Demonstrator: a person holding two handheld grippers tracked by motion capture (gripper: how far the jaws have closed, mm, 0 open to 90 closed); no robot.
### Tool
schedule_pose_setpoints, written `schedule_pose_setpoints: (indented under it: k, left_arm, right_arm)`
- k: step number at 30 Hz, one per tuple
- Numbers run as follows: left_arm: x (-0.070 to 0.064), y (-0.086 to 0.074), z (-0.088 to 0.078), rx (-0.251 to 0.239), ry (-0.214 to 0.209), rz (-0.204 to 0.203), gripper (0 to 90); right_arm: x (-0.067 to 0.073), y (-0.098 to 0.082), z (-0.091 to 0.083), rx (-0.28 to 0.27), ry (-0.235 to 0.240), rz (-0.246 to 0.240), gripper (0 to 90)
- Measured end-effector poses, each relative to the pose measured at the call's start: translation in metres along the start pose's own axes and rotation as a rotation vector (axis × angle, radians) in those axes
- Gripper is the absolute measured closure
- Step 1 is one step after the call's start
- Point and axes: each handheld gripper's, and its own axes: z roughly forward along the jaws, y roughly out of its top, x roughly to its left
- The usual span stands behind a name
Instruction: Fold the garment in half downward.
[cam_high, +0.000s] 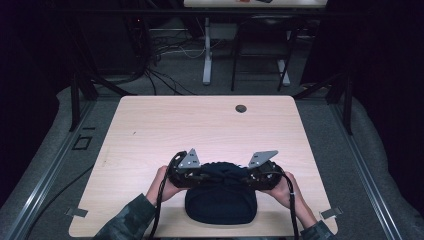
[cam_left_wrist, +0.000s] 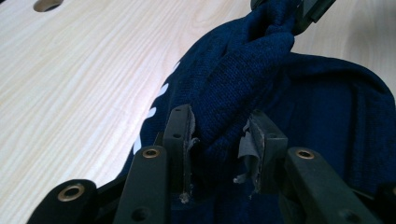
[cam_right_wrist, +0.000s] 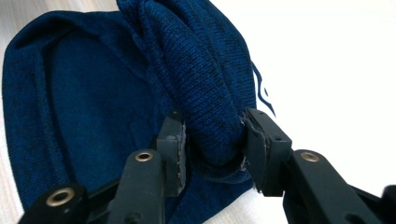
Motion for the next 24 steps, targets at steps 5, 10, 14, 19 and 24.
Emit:
schedule_pose_setpoints:
  k: [5, 10, 14, 19, 24]
  left_arm:
    - [-0.003, -0.004, 0.001, 0.002, -0.007, -0.003, 65.0]
    - [-0.006, -0.008, 0.003, 0.008, -0.018, -0.007, 64.9]
    - [-0.008, -0.011, 0.005, 0.023, -0.021, -0.022, 64.8]
    - [-0.011, -0.016, 0.007, 0.024, -0.034, -0.023, 64.8]
    - [-0.013, -0.020, 0.008, 0.022, -0.039, -0.037, 64.7]
  right_arm:
    - [0.002, -0.003, 0.002, 0.010, 0.010, -0.001, 60.4]
    - [0.005, -0.006, 0.003, 0.015, 0.016, -0.002, 60.3]
    - [0.007, -0.007, 0.004, 0.024, 0.014, -0.010, 60.3]
    - [0.010, -0.010, 0.006, 0.030, 0.023, -0.010, 60.3]
    - [0.012, -0.012, 0.007, 0.037, 0.026, -0.014, 60.2]
